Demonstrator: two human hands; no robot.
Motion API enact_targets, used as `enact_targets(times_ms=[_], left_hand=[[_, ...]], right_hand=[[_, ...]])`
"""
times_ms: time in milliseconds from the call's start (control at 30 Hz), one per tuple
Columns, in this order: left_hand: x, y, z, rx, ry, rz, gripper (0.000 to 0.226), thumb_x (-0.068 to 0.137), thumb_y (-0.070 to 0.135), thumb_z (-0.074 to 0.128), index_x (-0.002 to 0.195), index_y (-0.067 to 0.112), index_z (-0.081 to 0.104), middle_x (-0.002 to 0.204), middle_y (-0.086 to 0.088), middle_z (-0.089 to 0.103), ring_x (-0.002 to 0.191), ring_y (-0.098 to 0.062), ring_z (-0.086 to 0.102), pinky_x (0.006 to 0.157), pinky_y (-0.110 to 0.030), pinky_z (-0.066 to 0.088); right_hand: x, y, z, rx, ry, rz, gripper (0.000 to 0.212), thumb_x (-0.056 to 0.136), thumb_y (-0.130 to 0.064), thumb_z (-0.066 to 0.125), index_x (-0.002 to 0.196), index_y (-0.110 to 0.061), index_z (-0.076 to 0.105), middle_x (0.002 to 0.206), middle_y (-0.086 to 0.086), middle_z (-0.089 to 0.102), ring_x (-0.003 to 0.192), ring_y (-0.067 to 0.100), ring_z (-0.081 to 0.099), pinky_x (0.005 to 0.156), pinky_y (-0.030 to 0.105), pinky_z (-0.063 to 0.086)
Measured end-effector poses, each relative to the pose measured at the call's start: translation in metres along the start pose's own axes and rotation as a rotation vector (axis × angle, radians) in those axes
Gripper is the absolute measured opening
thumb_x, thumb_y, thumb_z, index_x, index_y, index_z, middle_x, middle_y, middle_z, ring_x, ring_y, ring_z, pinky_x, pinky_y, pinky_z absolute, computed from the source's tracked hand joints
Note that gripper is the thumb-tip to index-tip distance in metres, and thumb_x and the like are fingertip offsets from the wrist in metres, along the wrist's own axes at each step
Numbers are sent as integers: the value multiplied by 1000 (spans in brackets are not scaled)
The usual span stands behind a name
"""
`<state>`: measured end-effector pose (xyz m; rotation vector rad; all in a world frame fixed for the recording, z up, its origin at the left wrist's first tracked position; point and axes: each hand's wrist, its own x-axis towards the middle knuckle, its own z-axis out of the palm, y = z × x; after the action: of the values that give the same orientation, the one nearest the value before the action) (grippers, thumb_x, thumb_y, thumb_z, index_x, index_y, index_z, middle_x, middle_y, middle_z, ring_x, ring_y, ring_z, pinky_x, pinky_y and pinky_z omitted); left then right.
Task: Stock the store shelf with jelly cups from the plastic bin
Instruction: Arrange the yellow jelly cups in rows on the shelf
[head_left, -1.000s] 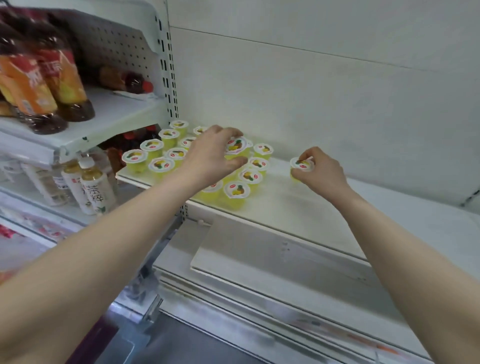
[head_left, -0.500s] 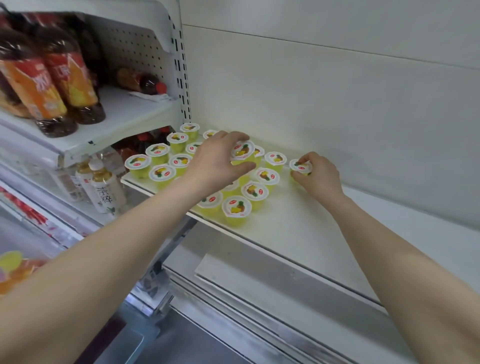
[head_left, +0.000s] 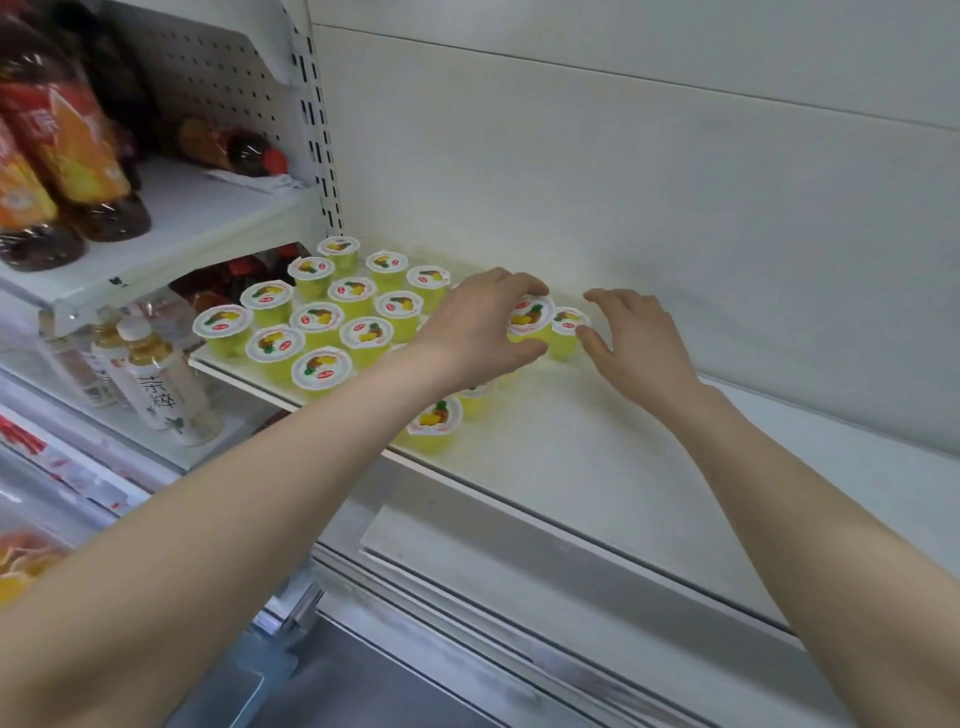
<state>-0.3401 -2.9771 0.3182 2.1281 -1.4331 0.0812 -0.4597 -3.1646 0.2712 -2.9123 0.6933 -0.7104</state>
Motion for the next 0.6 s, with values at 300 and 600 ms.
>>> enact_targets(times_ms=[300,600], left_hand=[[12,6,46,268,-191,141,55,78,41,69,128,22,56,118,-2,61,112,-23,55,87,-39,47],[19,9,53,332,-202,172,59,80,49,68,130,21,55,122,-2,62,112,-26,54,90,-35,43]], right_hand=[[-13,16,-8,-160,-10,-20,55,92,-38,47,137,-6,50,120,17,62,103,40,56,81,47,46],[-13,15,-15,-175,-15,-5,50,96,-31,55,139,-7,47,125,16,59,111,39,53,86,46,43]])
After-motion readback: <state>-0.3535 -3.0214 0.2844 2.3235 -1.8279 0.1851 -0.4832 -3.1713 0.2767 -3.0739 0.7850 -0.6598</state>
